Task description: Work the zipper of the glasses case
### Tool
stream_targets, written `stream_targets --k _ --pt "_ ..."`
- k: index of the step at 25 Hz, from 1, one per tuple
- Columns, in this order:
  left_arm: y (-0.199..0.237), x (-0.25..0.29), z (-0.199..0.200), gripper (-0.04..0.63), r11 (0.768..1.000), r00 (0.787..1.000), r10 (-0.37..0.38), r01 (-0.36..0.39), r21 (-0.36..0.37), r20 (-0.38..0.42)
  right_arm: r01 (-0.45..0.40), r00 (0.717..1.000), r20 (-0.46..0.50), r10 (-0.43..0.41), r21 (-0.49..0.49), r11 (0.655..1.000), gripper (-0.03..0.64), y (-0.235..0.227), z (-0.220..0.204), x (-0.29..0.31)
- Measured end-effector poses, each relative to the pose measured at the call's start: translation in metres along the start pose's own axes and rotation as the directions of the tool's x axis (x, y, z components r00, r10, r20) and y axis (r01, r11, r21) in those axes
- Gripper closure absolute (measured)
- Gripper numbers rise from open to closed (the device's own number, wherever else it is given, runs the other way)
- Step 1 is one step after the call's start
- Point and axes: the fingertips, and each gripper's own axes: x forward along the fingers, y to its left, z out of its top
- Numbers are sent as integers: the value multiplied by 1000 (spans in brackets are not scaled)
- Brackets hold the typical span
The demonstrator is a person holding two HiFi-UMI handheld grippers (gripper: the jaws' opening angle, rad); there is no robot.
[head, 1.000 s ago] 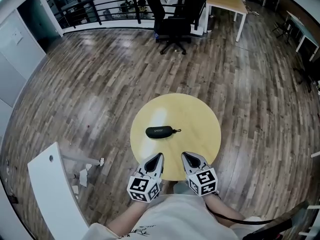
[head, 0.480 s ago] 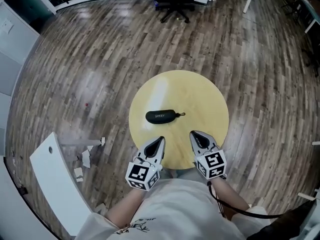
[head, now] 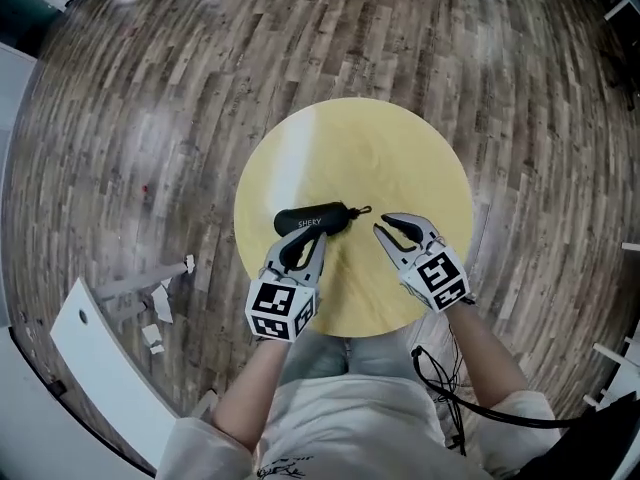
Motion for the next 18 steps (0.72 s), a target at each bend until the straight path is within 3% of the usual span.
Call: stream_targets --k 4,8,12,15,18 --pt "30 34 -36 554 999 995 37 -39 -22 -95 -199 977 -104 184 -151 968 566 -8 -20 47" --pt "47 47 -62 555 997 986 58 -64 -33 -154 -320 938 -238 254 -304 897 566 -19 -39 91" --pt "48 49 -64 557 998 987 63 -62 15 -145 -451 881 -341 328 -399 799 566 -12 -51 112" --pt "52 49 -65 566 999 989 40 -44 -30 -144 -511 850 -408 334 -485 710 565 -13 -52 125" --pt "51 47 -70 588 998 988 11 -21 -61 -151 -622 774 -510 375 -507 597 565 -5 -58 129"
